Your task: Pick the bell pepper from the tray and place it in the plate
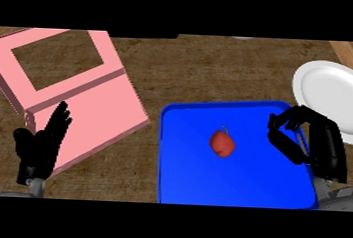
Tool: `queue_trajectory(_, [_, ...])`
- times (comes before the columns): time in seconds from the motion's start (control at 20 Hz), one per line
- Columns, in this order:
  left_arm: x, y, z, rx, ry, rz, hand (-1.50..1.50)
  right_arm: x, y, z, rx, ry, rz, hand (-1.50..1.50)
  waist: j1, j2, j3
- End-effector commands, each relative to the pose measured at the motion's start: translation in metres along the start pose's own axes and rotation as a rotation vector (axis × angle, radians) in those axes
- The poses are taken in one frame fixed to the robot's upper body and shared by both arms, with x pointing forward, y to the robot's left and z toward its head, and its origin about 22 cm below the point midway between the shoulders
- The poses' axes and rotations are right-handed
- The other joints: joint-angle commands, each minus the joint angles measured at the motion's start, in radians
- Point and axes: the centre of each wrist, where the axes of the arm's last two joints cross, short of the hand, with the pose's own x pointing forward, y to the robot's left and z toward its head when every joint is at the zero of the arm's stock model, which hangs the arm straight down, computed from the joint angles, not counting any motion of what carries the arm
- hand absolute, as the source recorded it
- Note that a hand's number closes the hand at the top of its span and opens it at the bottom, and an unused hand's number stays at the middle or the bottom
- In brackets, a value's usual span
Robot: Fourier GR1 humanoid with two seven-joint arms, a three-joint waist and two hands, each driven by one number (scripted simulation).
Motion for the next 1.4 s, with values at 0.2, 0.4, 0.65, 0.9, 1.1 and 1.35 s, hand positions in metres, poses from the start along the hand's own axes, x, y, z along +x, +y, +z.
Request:
queue_trajectory(0.2, [0.017,-0.034,-0.009,-0.043,0.029,-0.023,0.00,0.016,0.080,0.086,-0.043,-0.073,-0.297,-1.50,0.033,0.004,0.012])
queue_trajectory(0.4, [0.008,-0.040,-0.006,-0.042,0.028,-0.023,0.00,0.012,0.073,0.083,0.135,-0.038,-0.004,-1.50,0.032,0.001,0.007])
queue_trajectory(0.65, [0.004,-0.036,-0.003,-0.040,0.045,-0.037,0.00,0.023,0.044,0.053,0.158,0.041,0.285,-1.50,0.029,-0.002,0.004])
queue_trajectory(0.9, [0.020,-0.035,-0.009,-0.063,0.035,-0.014,0.00,0.073,0.043,0.035,0.284,0.146,0.434,-1.50,0.044,0.000,0.005])
queue_trajectory(1.1, [0.013,-0.042,-0.010,-0.057,0.026,-0.021,0.00,0.094,0.051,0.031,0.472,0.253,0.496,-1.50,0.045,0.003,0.007])
queue_trajectory(1.35, [0.020,-0.037,-0.014,-0.049,0.035,-0.022,0.00,0.112,0.060,0.007,0.589,0.338,0.495,-1.50,0.048,0.004,0.009])
